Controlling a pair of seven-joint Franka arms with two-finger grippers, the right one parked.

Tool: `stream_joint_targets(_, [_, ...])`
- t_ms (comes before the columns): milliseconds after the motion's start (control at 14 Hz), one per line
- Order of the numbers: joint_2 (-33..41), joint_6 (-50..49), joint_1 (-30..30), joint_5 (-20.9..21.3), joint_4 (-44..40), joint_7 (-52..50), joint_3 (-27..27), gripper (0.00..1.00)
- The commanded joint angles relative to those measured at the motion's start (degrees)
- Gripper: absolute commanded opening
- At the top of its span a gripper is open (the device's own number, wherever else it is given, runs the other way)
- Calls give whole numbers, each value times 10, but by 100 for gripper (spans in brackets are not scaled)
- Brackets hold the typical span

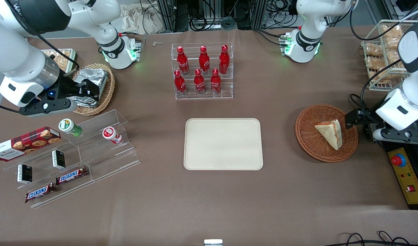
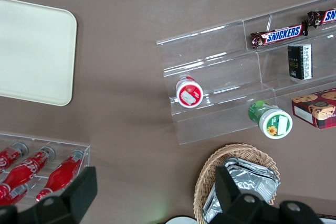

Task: Place sandwich from basket to tray
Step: 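Lower the left gripper over the wrapped sandwich in the wicker basket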

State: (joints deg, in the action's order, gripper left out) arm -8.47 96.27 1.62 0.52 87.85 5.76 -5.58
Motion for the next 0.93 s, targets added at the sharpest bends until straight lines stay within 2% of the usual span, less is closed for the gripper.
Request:
stream_joint_targets(0, [-2,-28,4,12,-24,32,-1,100])
stream_joint_targets(286, [1,-38,5,6,-24,30,1,100])
stream_joint_targets(429, [3,-52,5,11,-3,-40,1,100])
stream_joint_targets(643, [35,-4,4,9,88,-147,0,100])
stream_joint_targets(857, [96,110,3,21,256,-216,0,100])
